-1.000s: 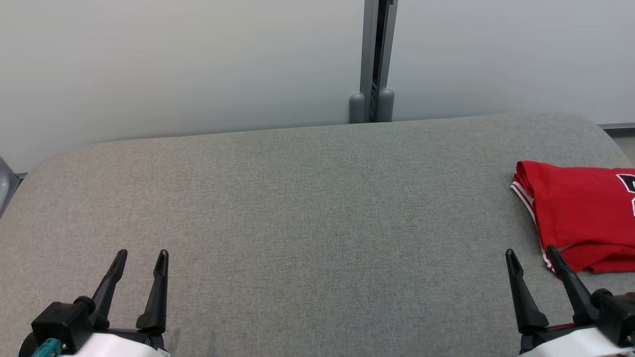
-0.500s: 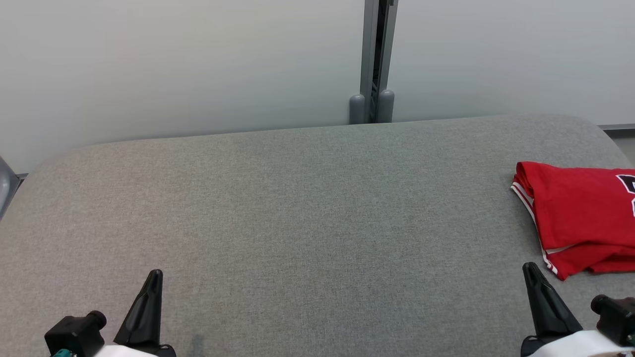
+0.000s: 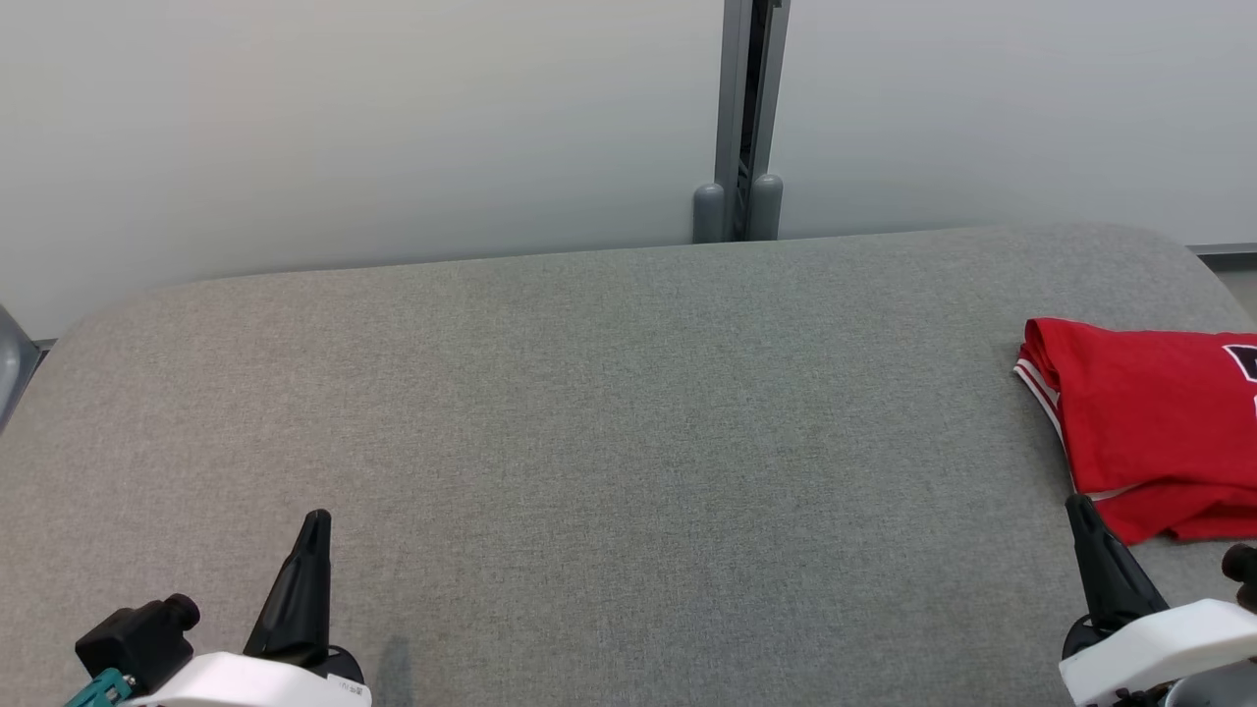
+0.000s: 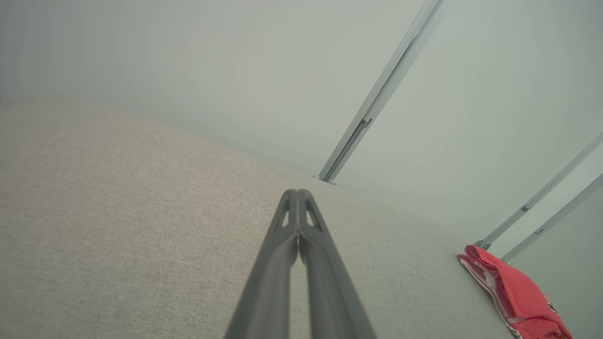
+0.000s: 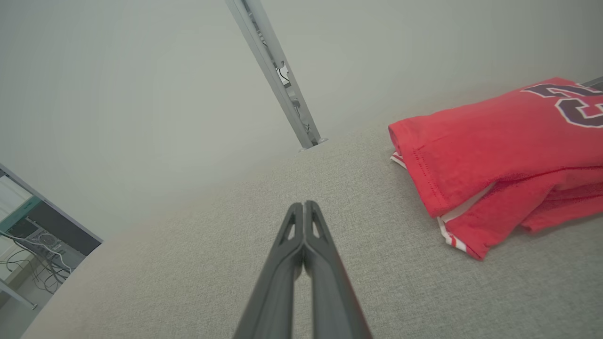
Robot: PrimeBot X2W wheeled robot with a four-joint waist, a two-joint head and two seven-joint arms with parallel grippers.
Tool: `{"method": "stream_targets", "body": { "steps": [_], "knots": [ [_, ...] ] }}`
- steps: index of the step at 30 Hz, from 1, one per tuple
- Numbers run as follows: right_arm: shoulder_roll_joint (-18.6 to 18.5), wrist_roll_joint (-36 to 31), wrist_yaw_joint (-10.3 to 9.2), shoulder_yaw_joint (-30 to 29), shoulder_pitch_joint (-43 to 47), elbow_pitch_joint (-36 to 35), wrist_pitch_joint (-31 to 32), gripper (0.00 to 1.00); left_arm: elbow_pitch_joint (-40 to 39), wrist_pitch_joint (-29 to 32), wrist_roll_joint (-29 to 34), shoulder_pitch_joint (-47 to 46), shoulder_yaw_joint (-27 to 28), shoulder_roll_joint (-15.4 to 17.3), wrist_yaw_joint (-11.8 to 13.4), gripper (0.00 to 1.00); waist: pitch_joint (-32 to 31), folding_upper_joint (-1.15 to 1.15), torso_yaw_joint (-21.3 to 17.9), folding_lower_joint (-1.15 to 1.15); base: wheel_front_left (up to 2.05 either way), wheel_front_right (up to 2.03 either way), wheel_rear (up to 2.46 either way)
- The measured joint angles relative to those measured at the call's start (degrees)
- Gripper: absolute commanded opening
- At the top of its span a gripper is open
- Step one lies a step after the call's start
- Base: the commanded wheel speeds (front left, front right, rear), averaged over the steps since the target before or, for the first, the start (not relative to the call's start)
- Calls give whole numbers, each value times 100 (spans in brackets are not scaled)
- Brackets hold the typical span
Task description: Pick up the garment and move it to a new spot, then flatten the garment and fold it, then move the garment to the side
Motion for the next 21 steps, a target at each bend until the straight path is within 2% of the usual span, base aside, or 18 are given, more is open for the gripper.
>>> {"method": "stream_targets", "body": {
  "steps": [21],
  "knots": [
    [-125, 1635, -1, -409, -647, 742, 548, 0, 388, -145, -1348, -403, 4, -287, -246, 0, 38, 0, 18, 0, 0, 0, 0]
  ]
}}
